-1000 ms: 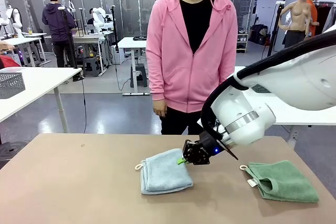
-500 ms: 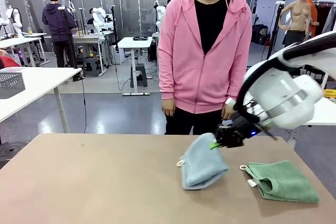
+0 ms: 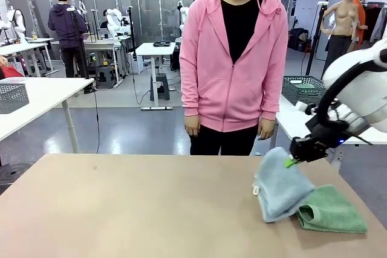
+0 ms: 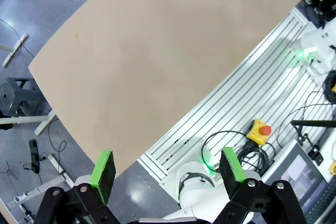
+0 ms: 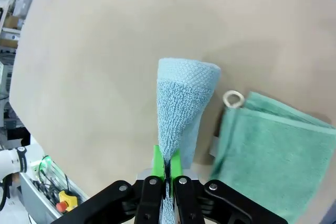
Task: Fold the towels and place them in the basket.
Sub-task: Stack the folded Towel with hook on the right side of the table.
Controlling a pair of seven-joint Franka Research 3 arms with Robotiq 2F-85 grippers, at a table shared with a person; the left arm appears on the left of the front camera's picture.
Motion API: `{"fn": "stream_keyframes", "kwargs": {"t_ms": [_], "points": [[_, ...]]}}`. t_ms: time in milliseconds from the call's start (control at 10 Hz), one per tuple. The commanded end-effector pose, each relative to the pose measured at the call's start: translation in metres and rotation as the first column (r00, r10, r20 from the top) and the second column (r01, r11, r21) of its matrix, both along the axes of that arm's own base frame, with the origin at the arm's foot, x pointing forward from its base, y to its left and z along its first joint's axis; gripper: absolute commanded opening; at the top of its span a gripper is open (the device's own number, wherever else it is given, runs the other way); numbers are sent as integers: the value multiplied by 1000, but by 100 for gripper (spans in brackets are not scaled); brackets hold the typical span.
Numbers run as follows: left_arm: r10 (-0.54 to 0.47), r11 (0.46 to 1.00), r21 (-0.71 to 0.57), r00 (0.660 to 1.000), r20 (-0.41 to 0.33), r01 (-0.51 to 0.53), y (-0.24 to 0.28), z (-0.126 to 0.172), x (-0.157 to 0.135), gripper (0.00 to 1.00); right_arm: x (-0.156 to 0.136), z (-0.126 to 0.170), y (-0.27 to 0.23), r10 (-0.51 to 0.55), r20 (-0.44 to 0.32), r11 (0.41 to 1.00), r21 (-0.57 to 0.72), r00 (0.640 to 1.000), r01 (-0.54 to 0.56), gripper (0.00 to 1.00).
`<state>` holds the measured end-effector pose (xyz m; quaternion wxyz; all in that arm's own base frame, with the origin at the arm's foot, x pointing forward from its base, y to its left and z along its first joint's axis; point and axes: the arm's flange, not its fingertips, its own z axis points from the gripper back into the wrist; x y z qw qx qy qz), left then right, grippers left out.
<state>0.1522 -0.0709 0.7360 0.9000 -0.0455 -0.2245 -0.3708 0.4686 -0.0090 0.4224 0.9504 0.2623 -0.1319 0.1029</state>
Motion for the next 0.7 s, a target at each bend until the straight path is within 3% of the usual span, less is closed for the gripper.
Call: {"fn": "stream_keyframes", "kwargs": {"t_ms": [0,400,600], "points": [[5,1000,5,1000,-6,-5,1,0,0,100,0,17,-18,-35,-33,999,-24,999,34,5],[5,1000,5,1000,-6,-5,1,0,0,100,1,7,-61,-42,-58,995,-88,997,37,5],[5,1000,5,1000,-6,-5,1,0,0,100,6,-11,-77,-69,-64,981,-188,996,56,5]]}}
